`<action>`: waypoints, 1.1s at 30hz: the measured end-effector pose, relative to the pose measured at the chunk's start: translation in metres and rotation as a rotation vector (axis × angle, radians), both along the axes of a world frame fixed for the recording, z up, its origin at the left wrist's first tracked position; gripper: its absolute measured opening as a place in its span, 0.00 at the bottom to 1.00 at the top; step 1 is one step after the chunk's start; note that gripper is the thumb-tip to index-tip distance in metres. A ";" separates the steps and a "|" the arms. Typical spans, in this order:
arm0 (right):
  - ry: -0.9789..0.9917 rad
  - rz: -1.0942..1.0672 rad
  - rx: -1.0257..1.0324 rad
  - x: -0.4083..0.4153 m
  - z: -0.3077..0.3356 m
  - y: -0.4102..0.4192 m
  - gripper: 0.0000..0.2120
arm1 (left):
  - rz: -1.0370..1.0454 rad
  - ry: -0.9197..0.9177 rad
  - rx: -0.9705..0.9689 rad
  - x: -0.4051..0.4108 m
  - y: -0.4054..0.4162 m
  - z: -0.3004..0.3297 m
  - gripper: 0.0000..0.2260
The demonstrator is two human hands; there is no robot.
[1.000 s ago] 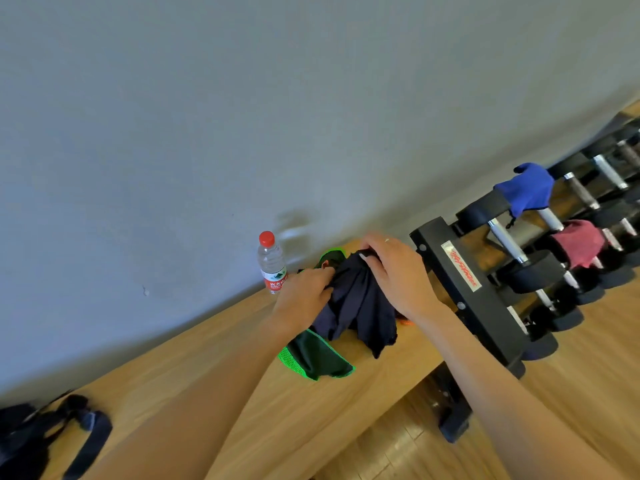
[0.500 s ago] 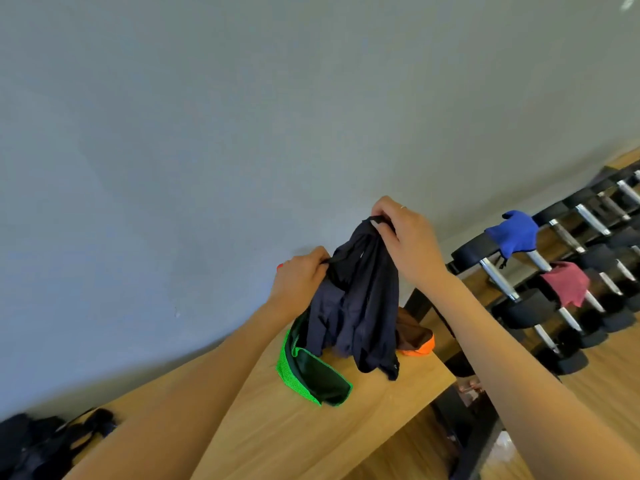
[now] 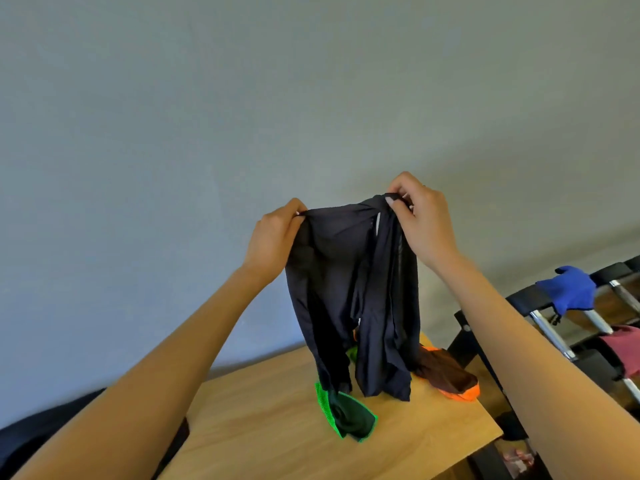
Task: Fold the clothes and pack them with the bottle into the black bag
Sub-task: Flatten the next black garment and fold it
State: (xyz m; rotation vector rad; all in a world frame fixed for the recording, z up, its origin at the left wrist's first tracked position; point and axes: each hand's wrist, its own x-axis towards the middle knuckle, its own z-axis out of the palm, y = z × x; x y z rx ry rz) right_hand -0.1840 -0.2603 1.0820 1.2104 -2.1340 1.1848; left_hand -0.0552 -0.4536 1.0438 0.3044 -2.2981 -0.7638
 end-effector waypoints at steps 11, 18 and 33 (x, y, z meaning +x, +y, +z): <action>-0.079 0.225 -0.028 0.069 0.008 -0.096 0.06 | 0.153 -0.002 -0.084 0.106 -0.082 0.021 0.08; -0.319 0.320 0.172 0.101 -0.090 -0.132 0.07 | 0.184 -0.269 0.034 0.159 -0.107 -0.075 0.07; -0.736 0.382 0.612 0.145 -0.297 -0.135 0.05 | 0.210 -0.887 0.188 0.211 -0.086 -0.269 0.06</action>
